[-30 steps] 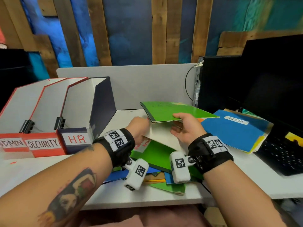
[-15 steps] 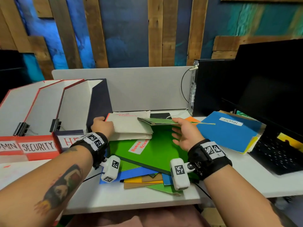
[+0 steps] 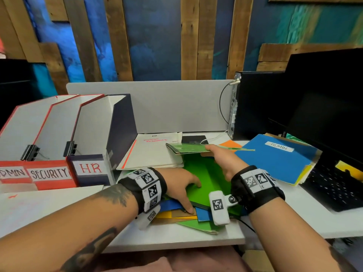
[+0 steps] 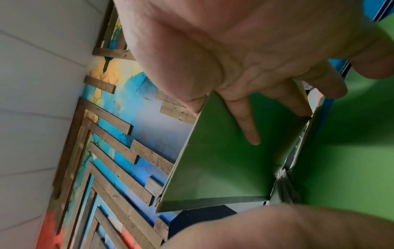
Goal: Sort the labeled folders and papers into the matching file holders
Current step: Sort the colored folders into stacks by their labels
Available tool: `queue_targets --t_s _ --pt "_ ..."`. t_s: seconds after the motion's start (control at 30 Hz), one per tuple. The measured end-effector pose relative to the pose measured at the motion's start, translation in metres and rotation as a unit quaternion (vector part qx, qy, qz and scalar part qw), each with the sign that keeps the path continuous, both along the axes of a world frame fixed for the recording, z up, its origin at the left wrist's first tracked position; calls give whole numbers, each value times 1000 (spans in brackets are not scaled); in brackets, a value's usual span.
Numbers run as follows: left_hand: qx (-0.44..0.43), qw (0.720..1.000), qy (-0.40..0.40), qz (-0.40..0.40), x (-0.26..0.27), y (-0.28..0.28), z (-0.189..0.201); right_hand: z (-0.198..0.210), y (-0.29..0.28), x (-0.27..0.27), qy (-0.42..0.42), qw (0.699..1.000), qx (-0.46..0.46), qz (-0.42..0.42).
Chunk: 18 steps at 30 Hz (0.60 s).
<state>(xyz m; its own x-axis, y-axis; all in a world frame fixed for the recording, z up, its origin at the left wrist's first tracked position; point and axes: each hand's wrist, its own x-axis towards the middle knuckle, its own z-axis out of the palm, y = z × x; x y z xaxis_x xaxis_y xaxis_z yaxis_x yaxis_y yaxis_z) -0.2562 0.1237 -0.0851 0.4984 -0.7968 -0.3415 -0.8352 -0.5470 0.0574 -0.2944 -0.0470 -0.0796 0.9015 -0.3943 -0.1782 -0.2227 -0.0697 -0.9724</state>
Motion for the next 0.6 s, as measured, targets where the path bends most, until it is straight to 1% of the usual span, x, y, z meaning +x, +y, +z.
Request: queue_targets --t_s 0.13,0.27,0.4,0.47,0.6 --pt "-17 999 -43 -17 2 -7 -7 0 0 2 10 1000 -2 21" --pt "-12 997 -69 -41 0 -4 -2 4 -2 1 7 1000 -5 23" --pt "-26 991 -107 -75 -15 -6 2 9 -1 -2 5 999 -15 29" --pt "-49 985 -141 -88 -24 -8 3 12 2 -4 5 999 -24 29" --pt "-141 966 -188 -107 -37 -16 19 23 6 -11 0 998 -57 22"
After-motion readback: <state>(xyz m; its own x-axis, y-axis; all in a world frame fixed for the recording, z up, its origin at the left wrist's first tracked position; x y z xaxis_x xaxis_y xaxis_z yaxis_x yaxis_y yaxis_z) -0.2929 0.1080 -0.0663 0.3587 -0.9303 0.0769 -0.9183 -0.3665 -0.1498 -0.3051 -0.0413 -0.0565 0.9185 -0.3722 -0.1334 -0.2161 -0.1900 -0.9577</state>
